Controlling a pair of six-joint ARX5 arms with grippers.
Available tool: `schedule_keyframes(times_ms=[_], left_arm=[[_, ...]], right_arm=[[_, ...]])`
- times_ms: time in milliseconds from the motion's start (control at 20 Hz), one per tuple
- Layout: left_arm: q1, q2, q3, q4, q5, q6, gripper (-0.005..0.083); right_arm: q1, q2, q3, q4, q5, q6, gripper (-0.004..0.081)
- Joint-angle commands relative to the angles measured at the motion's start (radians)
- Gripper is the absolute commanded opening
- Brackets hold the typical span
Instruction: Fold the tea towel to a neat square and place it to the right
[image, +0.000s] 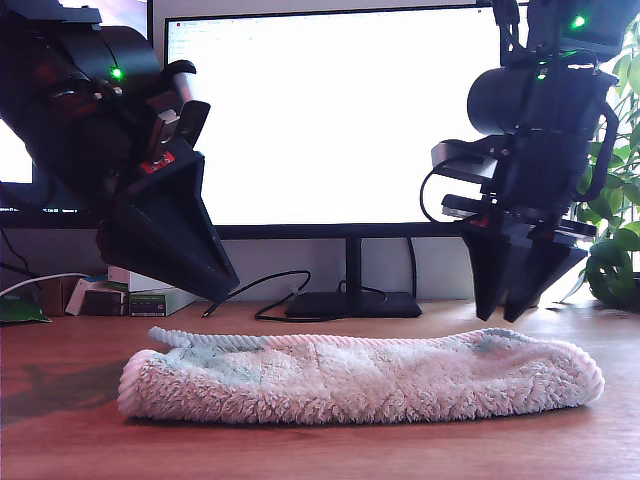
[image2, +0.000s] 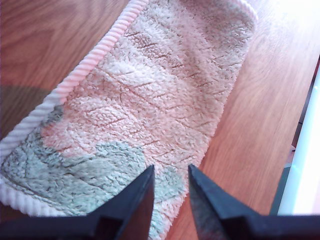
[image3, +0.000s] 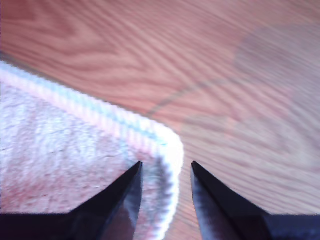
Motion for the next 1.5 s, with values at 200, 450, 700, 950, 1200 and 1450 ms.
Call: schedule_keyframes(times_ms=[200, 450, 700, 950, 1200, 1450], left_arm=[[-0.003, -0.005, -0.008, 0.016, -0.037, 0.09, -0.0021], [-0.003, 0.002, -0.009, 0.092, -0.124, 0.191, -0.0019], [0.012, 0.001, -0.009, 0.118, -0.129, 0.212, -0.0019], [0.043, -0.034, -0.012, 0.179, -0.082, 0.212, -0.0019], [0.05, -0.037, -0.041, 0.251, -0.045, 0.205, -0.0019], [0.047, -0.037, -0.101, 0.286, -0.067, 0.204, -0.0019]], right_arm=[[-0.002, 0.007, 0.076, -0.096, 0.0, 0.003, -0.0023], [0.04, -0.011, 0.072, -0.181, -0.036, 0.003, -0.0013], [0.124, -0.167, 0.041, -0.037, 0.016, 0.078, -0.0013], [0.149, -0.378, -0.122, 0.137, 0.069, 0.071, -0.0013], [0.149, -0.576, -0.345, 0.333, 0.068, 0.07, -0.0013], [0.149, -0.67, -0.556, 0.468, 0.055, 0.073, -0.0013]])
